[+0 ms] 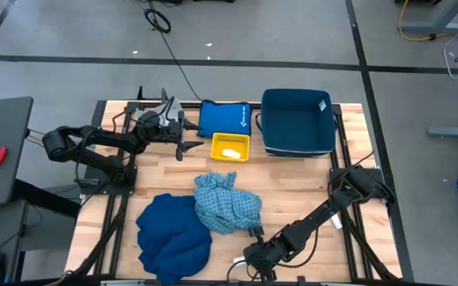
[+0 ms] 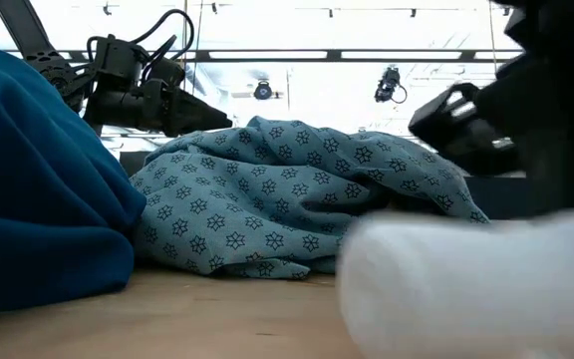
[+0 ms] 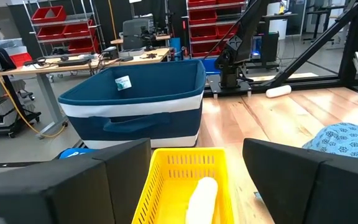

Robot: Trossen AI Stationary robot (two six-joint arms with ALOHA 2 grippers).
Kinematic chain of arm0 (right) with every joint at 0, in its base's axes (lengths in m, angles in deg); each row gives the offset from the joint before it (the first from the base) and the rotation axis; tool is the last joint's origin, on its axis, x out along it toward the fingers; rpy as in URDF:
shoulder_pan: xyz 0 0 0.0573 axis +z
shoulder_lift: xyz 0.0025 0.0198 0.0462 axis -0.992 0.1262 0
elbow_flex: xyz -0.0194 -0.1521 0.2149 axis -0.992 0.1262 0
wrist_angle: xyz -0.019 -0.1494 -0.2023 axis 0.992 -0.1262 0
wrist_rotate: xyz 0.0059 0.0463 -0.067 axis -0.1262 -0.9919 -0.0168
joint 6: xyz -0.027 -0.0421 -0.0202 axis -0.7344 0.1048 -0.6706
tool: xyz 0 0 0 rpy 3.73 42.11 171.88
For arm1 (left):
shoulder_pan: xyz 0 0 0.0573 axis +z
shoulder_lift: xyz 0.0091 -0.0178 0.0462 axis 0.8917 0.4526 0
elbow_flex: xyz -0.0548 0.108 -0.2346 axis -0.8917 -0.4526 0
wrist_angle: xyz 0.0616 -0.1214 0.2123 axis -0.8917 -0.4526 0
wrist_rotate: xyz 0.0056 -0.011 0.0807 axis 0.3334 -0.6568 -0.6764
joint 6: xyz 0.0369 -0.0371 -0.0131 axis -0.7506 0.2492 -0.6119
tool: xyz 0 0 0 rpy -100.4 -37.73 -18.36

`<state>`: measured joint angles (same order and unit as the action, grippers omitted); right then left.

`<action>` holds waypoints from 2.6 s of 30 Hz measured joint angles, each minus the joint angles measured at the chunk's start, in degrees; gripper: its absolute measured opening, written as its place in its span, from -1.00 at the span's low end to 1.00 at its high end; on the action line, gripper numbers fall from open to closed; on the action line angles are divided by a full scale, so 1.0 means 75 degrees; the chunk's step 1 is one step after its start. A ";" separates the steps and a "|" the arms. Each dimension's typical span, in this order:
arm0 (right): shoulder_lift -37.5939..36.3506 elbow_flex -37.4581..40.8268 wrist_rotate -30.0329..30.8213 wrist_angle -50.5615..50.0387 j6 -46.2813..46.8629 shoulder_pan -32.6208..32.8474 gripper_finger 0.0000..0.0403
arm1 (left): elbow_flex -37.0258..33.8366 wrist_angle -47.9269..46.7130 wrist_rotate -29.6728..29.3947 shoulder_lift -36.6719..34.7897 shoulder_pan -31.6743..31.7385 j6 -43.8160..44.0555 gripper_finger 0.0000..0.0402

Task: Pick & place medical supplies in basket/bin
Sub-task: Put the bottom white rolled gauze into the yellow bin

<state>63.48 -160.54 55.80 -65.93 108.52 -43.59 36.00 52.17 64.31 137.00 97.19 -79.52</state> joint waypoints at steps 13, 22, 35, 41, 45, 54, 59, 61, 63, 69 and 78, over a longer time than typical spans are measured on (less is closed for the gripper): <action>-0.0601 0.0021 0.2207 0.2158 -0.2273 -0.0190 -0.85 | -0.0003 0.0027 0.0141 0.0000 0.0000 -0.0008 0.29; -0.0604 0.1477 -0.0036 0.6729 -0.3828 -0.1210 -0.85 | -0.0003 0.0105 0.0228 0.0000 -0.0003 0.0003 0.29; -0.1484 0.2940 -0.0091 0.7809 -0.4723 -0.2989 -0.85 | -0.0006 0.0271 0.0427 0.0000 -0.0006 0.0091 0.29; -0.1978 0.3187 0.0737 0.7504 -0.4737 -0.3791 -0.85 | -0.0006 0.0320 0.0553 0.0000 -0.0006 0.0184 0.29; -0.2200 0.3171 0.1286 0.6872 -0.4726 -0.4330 -0.85 | -0.0006 0.0351 0.0596 0.0000 -0.0009 0.0255 0.29; -0.2204 0.3173 0.1317 0.5597 -0.4378 -0.5587 -0.85 | -0.0006 0.0438 0.0544 0.0000 -0.0003 0.0252 0.29; -0.2204 0.3173 0.1290 0.5074 -0.4255 -0.6054 -0.85 | -0.0006 0.0516 0.0537 0.0000 -0.0003 0.0251 0.29; -0.2204 0.3170 0.1244 0.4788 -0.4256 -0.6184 -0.85 | -0.0006 0.0510 0.0535 -0.0003 -0.0003 0.0254 0.29; -0.2204 0.3170 0.1110 0.4577 -0.4165 -0.6281 -0.85 | -0.0006 0.0513 0.0502 -0.0003 -0.0003 0.0254 0.29; -0.2204 0.3170 0.0937 0.4266 -0.4020 -0.6354 -0.85 | -0.0006 0.0548 0.0392 -0.0001 -0.0003 0.0255 0.29; -0.2204 0.3170 0.0651 0.3503 -0.3796 -0.6449 -0.85 | -0.0006 0.0562 0.0392 -0.0001 -0.0003 0.0249 0.29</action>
<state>46.95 -136.77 60.68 -39.66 80.05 -91.96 35.95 56.39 67.25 136.99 97.17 -77.65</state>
